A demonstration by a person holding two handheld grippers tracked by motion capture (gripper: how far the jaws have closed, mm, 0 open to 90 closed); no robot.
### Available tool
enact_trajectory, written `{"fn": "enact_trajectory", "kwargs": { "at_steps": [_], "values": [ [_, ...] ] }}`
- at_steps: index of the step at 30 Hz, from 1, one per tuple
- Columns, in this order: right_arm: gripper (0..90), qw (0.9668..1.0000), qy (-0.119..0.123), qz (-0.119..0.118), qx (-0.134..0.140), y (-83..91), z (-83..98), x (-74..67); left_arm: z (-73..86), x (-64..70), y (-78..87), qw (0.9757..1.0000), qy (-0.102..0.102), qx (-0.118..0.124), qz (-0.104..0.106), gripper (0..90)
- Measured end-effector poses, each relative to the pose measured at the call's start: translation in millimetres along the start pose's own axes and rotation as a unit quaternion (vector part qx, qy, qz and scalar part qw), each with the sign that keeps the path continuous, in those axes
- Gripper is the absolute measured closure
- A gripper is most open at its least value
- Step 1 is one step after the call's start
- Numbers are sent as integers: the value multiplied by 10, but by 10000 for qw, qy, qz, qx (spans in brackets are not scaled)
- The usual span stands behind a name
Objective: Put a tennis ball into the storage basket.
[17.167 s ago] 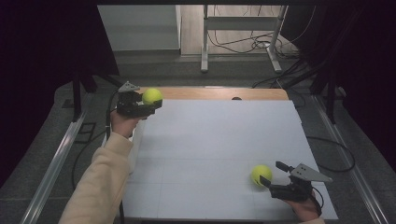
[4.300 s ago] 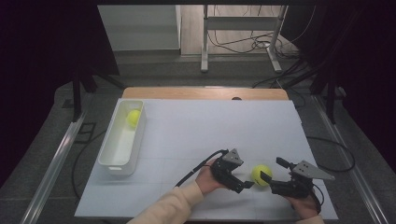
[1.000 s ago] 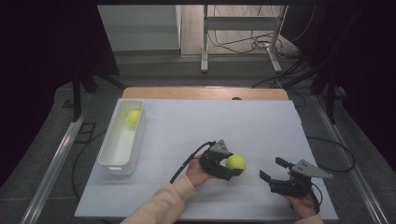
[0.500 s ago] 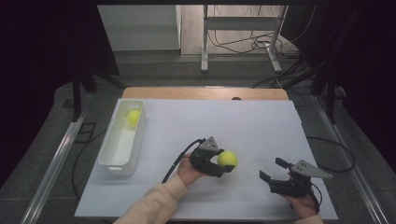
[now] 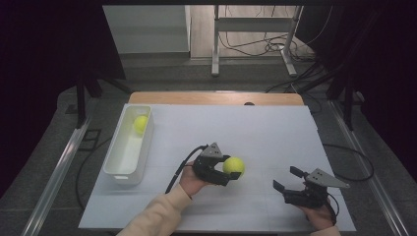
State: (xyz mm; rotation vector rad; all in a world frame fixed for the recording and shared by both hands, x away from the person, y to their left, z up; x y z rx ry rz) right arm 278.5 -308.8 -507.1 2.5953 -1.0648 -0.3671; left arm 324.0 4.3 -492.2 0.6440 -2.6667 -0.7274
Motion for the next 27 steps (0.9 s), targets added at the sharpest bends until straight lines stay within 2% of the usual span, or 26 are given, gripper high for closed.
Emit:
{"fn": "enact_trajectory", "kwargs": {
  "at_steps": [6,14,27],
  "values": [
    [126,10000,15,-6,-9,0,1,-3,6,-62,110,9999,90,7,-70,271],
    [126,10000,37,-23,-12,3,-1,-7,11,-158,278,9994,218,145,-235,270],
    [126,10000,43,-23,-20,3,-1,-6,-12,-219,406,9986,300,307,-324,271]
  ]
}}
Point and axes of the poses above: each handheld gripper's, and its own axes: y roughly backward along the jaws, z roughly out of its underside, x roughly to its right, the point moved 2 cm from there along -y, roughly forward along the jaws, and after that the axes turned 4 degrees about -z, right-handed, at the moved point
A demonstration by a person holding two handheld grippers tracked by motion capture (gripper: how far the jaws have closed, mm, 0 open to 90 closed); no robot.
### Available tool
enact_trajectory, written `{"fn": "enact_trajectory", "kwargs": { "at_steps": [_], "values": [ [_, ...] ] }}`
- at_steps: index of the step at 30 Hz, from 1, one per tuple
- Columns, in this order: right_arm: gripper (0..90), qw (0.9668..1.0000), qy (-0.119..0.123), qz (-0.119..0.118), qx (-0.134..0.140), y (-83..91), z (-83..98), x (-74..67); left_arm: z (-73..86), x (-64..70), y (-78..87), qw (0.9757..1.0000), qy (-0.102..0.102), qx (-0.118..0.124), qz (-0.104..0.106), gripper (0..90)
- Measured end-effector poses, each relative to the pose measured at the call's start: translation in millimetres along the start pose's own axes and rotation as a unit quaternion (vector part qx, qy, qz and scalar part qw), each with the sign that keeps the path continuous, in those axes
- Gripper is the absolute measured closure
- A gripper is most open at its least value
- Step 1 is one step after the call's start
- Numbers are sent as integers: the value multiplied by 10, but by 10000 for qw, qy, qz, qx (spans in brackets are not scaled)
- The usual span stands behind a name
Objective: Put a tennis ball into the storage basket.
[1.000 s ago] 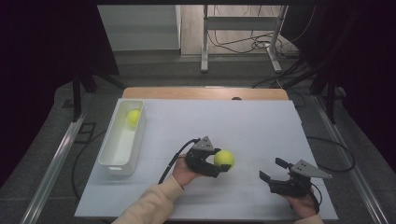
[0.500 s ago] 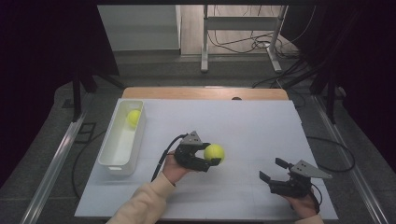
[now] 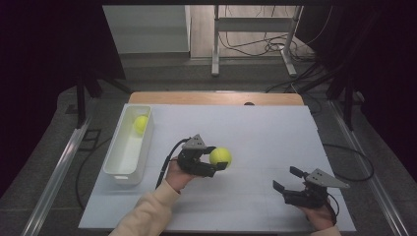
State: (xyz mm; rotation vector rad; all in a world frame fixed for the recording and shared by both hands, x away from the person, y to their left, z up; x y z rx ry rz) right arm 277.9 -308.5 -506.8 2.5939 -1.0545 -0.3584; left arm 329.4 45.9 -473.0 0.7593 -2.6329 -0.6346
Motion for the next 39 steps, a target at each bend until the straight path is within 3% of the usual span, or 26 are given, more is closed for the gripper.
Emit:
{"fn": "enact_trajectory", "kwargs": {
  "at_steps": [13,39],
  "values": [
    [126,10000,32,10,-21,-4,2,-3,-62,-109,196,9995,108,266,-142,271],
    [127,10000,36,15,-28,-4,3,-1,-132,-229,455,9977,181,542,-368,271]
  ]
}}
Point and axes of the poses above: each handheld gripper's, and its own axes: y roughly backward along the jaws, z roughly out of its underside, x roughly to its right, the point moved 2 cm from there along -y, roughly forward along the jaws, and after that the axes turned 4 degrees about -z, right-handed, at the moved point
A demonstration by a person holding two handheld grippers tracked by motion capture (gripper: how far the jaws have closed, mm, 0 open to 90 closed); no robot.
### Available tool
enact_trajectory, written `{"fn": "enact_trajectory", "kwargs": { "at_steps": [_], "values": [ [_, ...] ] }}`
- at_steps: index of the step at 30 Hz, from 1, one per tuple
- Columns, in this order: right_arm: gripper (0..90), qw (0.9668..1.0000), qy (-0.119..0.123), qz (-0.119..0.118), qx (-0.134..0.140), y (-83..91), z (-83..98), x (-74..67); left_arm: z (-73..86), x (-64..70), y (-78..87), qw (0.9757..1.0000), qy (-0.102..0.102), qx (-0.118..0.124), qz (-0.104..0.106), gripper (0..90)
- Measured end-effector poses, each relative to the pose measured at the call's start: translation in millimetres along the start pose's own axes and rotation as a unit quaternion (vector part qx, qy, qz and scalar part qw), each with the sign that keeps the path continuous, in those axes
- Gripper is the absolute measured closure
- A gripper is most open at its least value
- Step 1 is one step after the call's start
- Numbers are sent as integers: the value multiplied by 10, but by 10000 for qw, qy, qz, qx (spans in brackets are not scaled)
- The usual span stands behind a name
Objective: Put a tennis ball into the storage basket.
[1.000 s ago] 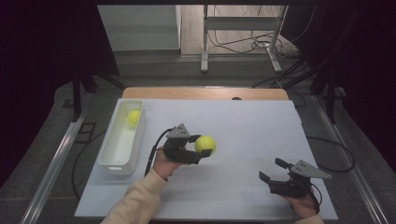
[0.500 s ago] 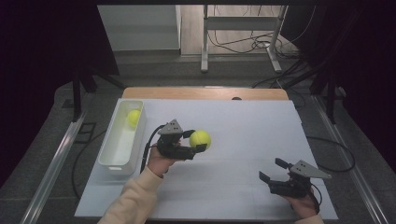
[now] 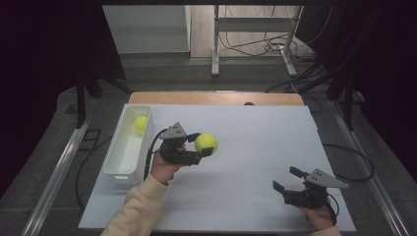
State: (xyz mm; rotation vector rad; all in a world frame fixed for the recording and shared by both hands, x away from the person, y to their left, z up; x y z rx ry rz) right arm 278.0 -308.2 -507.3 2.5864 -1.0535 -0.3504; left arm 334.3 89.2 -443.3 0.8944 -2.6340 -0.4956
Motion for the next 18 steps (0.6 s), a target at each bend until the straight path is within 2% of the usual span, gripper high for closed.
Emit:
{"fn": "enact_trajectory", "kwargs": {
  "at_steps": [18],
  "values": [
    [127,10000,-1,11,5,0,0,-1,-54,-111,191,9995,109,246,-171,271]
  ]
}}
Point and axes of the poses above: each handheld gripper's, and its own axes: y roughly backward along the jaws, z roughly out of its underside, x roughly to its right, the point moved 2 cm from there along -y, roughly forward along the jaws, and after that the axes turned 4 degrees about -z, right-handed, at the moved point
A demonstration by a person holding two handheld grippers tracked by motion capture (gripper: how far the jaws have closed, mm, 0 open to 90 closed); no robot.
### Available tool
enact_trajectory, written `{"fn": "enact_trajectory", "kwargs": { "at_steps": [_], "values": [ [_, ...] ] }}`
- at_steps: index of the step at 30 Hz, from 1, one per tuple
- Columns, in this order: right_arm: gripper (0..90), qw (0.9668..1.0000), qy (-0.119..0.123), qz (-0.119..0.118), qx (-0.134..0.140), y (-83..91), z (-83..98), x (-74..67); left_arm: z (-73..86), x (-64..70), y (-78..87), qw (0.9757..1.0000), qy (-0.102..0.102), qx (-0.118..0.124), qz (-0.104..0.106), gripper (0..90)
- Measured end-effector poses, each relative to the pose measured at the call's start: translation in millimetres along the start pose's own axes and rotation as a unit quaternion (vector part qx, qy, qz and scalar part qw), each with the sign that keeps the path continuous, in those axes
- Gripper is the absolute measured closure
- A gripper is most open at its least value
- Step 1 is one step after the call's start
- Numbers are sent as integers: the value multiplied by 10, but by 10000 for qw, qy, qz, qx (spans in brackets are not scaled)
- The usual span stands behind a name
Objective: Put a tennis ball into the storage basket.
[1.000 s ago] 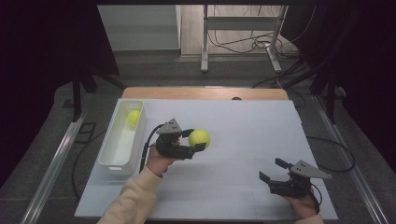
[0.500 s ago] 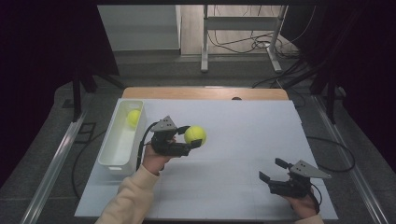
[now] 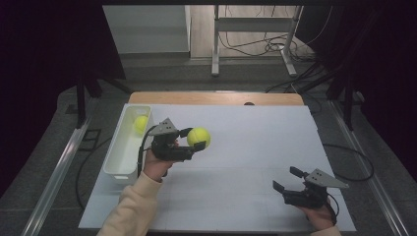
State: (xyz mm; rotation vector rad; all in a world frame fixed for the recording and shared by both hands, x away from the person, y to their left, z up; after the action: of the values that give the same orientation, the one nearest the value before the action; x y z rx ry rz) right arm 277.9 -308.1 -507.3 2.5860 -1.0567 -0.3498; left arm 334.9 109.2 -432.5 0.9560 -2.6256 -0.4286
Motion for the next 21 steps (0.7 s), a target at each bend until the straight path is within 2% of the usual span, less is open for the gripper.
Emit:
{"fn": "enact_trajectory", "kwargs": {
  "at_steps": [11,21],
  "values": [
    [127,10000,-7,-6,12,5,-1,3,-23,-60,87,9999,-14,62,-150,271],
    [127,10000,-4,-8,8,4,-1,2,-40,-138,184,9994,75,202,-256,271]
  ]
}}
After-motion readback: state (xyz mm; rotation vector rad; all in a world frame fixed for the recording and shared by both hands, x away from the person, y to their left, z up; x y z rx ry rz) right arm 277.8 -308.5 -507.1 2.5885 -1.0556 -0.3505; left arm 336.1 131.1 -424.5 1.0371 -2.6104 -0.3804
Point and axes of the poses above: each handheld gripper's, and its own axes: y roughly backward along the jaws, z roughly out of its underside, x roughly to its right, the point moved 2 cm from there along -y, roughly forward along the jaws, and after that the axes turned 4 degrees about -z, right-handed, at the moved point
